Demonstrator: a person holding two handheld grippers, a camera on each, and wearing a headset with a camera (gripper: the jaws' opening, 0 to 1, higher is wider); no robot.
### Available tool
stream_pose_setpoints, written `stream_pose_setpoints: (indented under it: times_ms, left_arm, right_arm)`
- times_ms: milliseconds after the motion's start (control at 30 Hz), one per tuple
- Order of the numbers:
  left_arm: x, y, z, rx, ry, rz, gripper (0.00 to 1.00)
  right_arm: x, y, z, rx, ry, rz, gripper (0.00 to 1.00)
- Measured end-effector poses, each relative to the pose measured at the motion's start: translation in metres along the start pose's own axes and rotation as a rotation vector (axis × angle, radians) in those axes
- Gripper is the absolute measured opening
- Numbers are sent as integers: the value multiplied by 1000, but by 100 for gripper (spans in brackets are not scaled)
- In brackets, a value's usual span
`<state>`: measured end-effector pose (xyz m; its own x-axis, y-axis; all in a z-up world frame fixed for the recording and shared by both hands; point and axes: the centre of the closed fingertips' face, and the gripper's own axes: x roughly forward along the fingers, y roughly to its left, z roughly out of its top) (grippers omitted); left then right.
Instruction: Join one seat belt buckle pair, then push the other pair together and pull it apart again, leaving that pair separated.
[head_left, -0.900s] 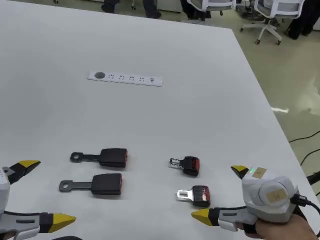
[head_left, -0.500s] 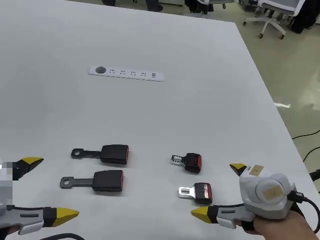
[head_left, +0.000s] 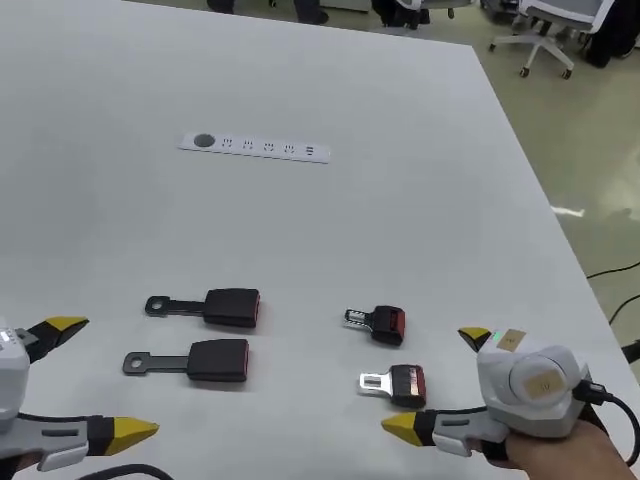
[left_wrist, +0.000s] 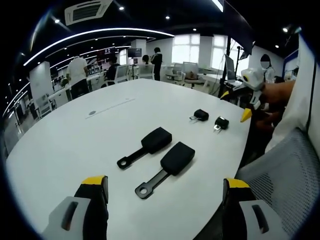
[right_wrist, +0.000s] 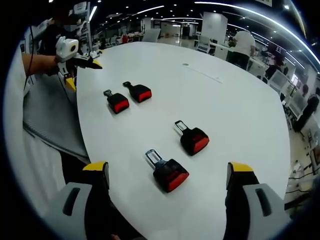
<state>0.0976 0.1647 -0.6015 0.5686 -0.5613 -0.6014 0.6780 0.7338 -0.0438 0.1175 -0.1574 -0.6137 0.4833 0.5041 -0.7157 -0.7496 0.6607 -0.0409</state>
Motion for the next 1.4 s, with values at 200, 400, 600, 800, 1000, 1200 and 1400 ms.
stream_pose_setpoints:
  times_ms: [200, 400, 600, 800, 1000, 1200, 1400]
  left_arm:
    - [-1, -2, 0, 4, 2, -3, 96]
    - [0, -3, 0, 15, 5, -4, 97]
    - [1, -2, -1, 11, 0, -6, 97]
    - [4, 2, -2, 18, 0, -5, 97]
    - [5, 2, 0, 48, 11, -6, 95]
    - [6, 3, 4, 43, 6, -5, 93]
    - [7, 3, 1, 52, 29, -9, 91]
  right_arm:
    - [-2, 0, -2, -8, 3, 0, 97]
    - [-4, -3, -3, -10, 3, -8, 99]
    - [-7, -1, -2, -6, 2, -11, 99]
    - [-7, 0, -3, -16, 8, -12, 99]
    - [-5, 1, -4, -26, 11, -9, 97]
    - [-4, -1, -4, -35, 5, -11, 95]
    - [-4, -1, -4, -45, 8, -11, 94]
